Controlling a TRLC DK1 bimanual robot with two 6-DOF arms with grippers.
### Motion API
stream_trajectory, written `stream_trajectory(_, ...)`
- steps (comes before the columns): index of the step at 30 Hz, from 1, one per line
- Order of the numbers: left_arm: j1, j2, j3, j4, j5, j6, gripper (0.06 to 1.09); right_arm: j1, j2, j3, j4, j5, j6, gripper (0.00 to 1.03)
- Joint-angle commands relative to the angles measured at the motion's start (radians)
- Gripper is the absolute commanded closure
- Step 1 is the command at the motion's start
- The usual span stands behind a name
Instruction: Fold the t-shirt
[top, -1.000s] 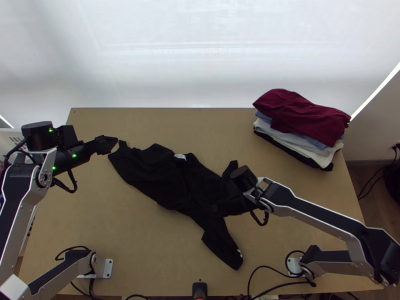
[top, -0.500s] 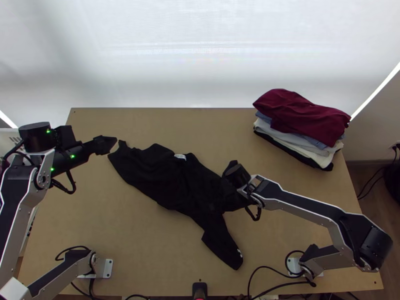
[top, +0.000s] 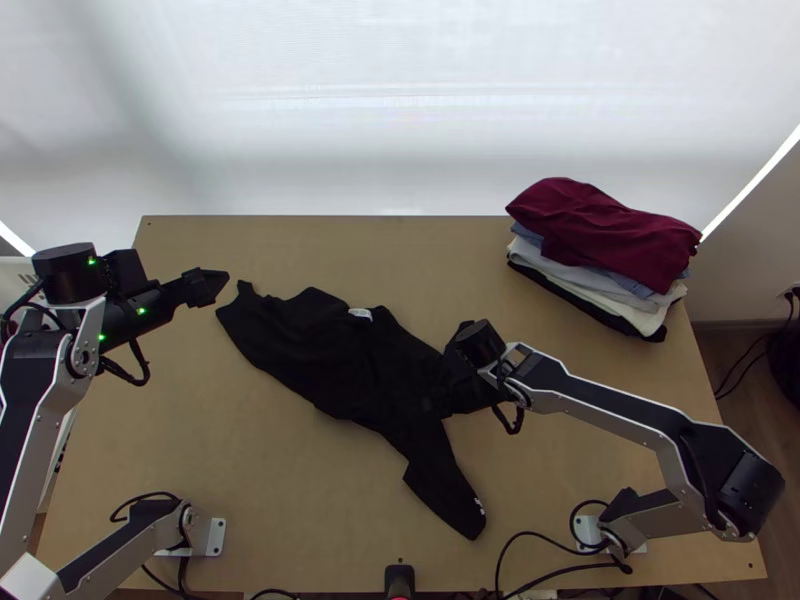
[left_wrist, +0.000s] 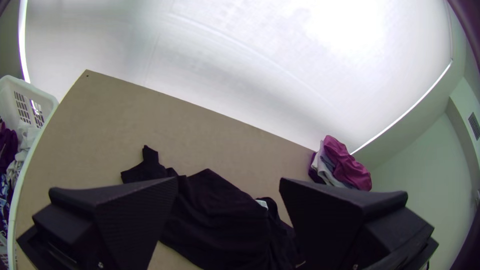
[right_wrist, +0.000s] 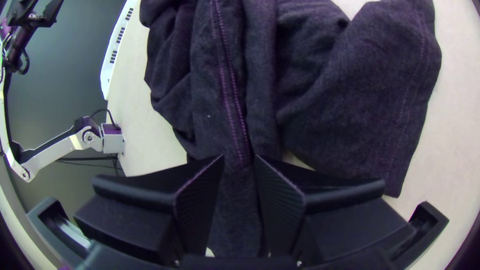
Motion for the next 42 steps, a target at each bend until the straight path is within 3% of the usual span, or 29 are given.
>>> stream_trajectory(1,0.003,0.009,-0.009,0.008,-0.002,-0.009,0.1,0.006,0.029,0.016,0.004,-0.002,-0.008,0.72)
stream_trajectory(11,0.018,0.0,-0.013,0.008,-0.002,-0.005,0.1,0.052,0.069,0.011,0.006,-0.002,0.006,0.72)
stream_trajectory(14,0.023,0.0,-0.013,0.005,-0.002,-0.005,0.1,0.053,0.092,0.021,0.012,-0.002,0.047,0.72)
stream_trajectory(15,0.023,0.0,-0.015,0.005,-0.002,-0.005,0.1,0.053,0.099,0.021,0.013,0.0,0.058,0.75)
stream_trajectory(16,0.023,0.0,-0.015,0.005,-0.002,-0.003,0.1,0.052,0.106,0.024,0.018,-0.002,0.064,0.85)
stream_trajectory(18,0.027,-0.002,-0.015,0.005,-0.002,-0.003,0.1,0.047,0.106,0.011,0.055,0.003,0.064,0.89)
stream_trajectory(23,0.046,0.003,-0.041,0.006,-0.002,0.024,0.1,0.043,0.03,-0.009,0.093,0.03,0.054,0.9)
stream_trajectory(28,0.057,0.029,-0.094,0.02,0.005,0.095,0.11,0.062,-0.094,-0.012,0.07,0.096,0.101,1.0)
stream_trajectory(32,0.06,0.046,-0.134,0.069,0.003,0.113,0.11,0.101,-0.189,-0.03,0.038,0.099,0.049,1.0)
stream_trajectory(40,0.084,0.095,-0.18,0.15,0.003,0.113,0.11,0.095,-0.327,-0.096,0.095,0.135,0.051,1.0)
stream_trajectory(42,0.099,0.132,-0.19,0.184,0.003,0.115,0.17,0.073,-0.347,-0.104,0.09,0.136,0.055,1.0)
